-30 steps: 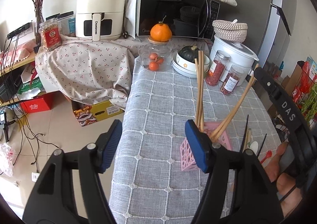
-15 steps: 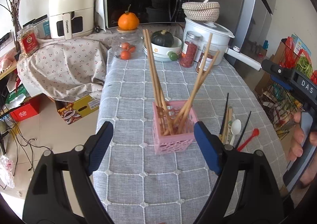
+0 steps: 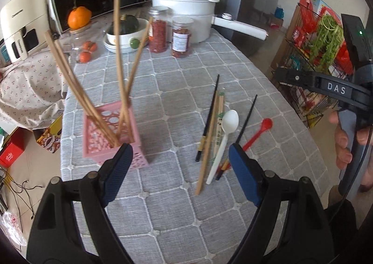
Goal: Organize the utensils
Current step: 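Reach the left tool down and grasp a black chopstick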
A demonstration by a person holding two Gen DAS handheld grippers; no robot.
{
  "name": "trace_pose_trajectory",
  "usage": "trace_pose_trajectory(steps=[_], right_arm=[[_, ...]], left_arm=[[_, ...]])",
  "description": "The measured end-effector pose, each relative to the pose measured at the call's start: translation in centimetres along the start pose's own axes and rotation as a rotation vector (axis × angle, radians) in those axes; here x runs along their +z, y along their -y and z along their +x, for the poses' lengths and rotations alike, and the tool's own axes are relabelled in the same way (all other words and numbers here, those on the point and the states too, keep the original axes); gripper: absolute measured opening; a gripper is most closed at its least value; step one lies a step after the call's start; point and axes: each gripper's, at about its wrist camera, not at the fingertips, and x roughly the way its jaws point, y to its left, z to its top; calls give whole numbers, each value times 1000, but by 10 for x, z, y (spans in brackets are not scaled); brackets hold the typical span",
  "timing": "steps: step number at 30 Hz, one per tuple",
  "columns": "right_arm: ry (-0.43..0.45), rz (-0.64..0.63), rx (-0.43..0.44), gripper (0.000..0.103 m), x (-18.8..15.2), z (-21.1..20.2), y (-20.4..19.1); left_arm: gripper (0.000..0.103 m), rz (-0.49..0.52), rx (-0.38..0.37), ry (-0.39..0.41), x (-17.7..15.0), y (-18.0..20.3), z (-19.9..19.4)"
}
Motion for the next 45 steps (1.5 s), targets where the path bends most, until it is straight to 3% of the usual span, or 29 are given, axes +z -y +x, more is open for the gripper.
trace_pose_trajectory(steps=[4,6,11,17,30,38,45], right_arm=[[-74,23,-25,78,-2,12,21],[-112,40,-39,78,-2,19,33],[-198,99,-66,78,-4,42,67],[-250,125,-85,78,-3,63,94],[-296,63,-94,78,-2,88,90],[-321,84,-105,78,-2,99,96],[-346,93,-102,71,-3,115,92]], left_arm=[[84,15,-31,-54,12,21,22],[76,24,-31,-77,19,30,36],[38,3,-53,-170,40,38,86],[18,-55,-75,-221,70,44,148],[16,29,-39,-270,114,75,224],[8,62,22,-280,117,80,226],[6,153,53,-151,115,78,171]])
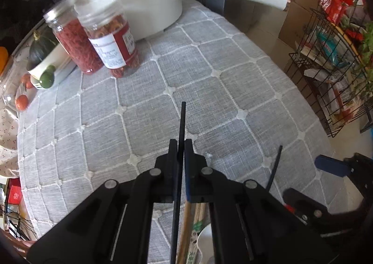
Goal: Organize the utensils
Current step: 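Reach the left tool down and grasp a black chopstick, then lift the black chopstick with the left tool while the right tool grasps another black chopstick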
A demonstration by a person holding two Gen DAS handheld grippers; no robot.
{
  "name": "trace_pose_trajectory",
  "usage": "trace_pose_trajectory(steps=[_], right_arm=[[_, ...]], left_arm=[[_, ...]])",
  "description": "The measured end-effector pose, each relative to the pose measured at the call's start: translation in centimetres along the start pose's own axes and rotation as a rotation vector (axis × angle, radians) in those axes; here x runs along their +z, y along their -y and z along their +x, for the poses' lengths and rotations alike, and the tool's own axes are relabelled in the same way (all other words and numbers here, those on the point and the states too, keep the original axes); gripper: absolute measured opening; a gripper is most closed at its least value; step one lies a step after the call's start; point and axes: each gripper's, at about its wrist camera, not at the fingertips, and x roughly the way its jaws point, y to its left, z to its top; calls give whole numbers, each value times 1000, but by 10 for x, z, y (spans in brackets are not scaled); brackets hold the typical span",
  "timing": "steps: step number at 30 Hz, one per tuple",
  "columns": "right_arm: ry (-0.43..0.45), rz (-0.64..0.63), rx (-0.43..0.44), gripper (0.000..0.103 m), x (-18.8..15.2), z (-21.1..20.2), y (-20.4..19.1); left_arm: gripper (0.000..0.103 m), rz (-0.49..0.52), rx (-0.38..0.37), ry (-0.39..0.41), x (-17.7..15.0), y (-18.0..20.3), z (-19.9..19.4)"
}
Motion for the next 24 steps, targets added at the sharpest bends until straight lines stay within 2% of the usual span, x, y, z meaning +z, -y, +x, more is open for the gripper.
trace_pose_trajectory(steps=[7,14,18,20,24], right_arm=[[-76,31,34,58,3,25,-12],[-36,-12,-83,51,6,32,-32],[-27,-54,-188,37,5,36,-45],[-26,-25,-188,24,6,36,-45],[-14,48,-162,12,8,34,-36]], left_arm=[[6,13,-14,135,-15,-12,-68],[6,-2,-32,230,-40,-24,-117],[6,-15,-32,277,-58,-30,-140],[6,-31,-30,294,-69,-35,-149],[6,-66,-22,319,-88,-45,-162]])
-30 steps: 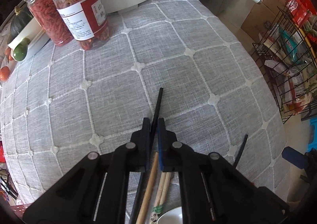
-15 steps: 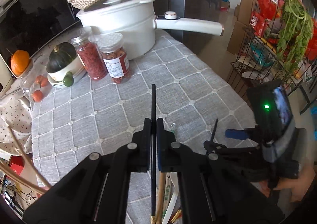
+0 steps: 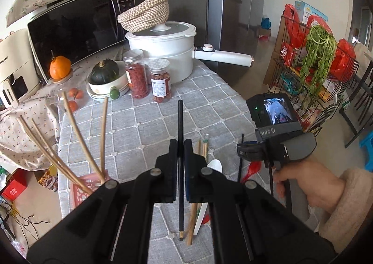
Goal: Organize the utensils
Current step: 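Lift the black chopstick with the left tool while the right tool grasps another black chopstick, then carry both black chopsticks over the pink basket and open both tools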
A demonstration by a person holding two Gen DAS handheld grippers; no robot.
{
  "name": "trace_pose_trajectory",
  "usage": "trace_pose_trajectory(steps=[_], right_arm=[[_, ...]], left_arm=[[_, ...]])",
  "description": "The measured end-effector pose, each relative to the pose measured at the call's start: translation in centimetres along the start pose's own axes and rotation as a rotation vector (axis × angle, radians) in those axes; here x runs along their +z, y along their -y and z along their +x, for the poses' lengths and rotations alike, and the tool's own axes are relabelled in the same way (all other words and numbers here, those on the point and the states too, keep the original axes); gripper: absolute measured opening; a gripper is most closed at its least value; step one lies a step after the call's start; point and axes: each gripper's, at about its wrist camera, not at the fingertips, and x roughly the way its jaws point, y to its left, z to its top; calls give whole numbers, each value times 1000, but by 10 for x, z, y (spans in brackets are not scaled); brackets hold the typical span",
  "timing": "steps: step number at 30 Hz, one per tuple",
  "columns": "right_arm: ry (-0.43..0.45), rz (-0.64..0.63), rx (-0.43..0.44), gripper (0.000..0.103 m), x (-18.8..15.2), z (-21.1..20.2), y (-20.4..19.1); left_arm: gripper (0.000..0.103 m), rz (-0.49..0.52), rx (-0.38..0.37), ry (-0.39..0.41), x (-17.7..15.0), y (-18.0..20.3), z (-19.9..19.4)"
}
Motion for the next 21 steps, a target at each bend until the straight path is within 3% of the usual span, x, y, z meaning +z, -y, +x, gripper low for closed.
trace_pose_trajectory(steps=[3,9,21], right_arm=[[-6,55,79,6,-1,-3,13],[13,112,247,5,-14,-29,23],[312,-77,395,5,-58,-163,-5]], left_arm=[[6,-40,2,26,-7,-11,-13],[6,-108,-3,100,-19,-31,-52],[6,-190,-18,401,-9,-66,-152]])
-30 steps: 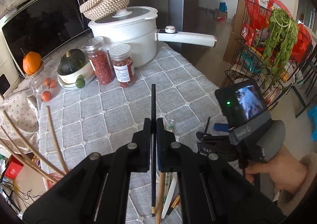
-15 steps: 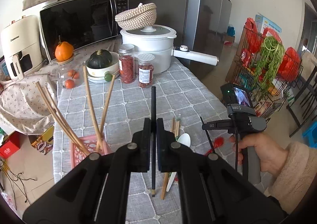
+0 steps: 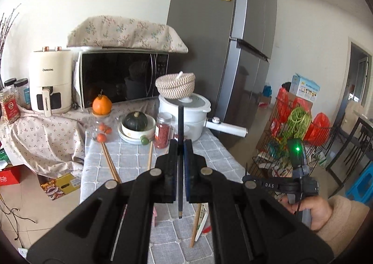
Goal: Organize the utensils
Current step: 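Carry both black chopsticks over the pink basket and open both tools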
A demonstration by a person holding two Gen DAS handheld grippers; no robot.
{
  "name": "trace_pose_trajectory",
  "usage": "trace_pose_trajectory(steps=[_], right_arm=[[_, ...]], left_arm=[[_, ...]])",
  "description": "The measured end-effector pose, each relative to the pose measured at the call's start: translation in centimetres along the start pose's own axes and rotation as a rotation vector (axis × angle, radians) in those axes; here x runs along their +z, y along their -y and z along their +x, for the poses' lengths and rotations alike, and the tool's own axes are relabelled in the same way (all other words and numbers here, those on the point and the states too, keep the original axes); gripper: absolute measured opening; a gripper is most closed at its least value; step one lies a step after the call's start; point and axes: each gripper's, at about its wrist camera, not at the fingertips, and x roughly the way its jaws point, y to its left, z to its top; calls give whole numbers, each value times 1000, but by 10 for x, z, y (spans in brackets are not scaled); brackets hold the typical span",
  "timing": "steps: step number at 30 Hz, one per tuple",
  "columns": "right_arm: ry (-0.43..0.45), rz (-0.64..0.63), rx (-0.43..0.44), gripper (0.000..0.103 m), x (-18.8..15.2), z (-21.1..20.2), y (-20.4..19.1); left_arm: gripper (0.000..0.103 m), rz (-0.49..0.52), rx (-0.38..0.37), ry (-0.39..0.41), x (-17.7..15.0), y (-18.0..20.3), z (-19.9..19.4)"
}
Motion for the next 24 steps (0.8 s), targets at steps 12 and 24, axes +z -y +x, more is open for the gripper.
trace_pose_trajectory(steps=[12,24], right_arm=[[202,-78,138,5,19,-55,-64],[282,-74,285,5,36,-67,-111]], left_arm=[[6,-142,137,2,-3,-68,18],[6,-234,184,-147,-31,-105,65]])
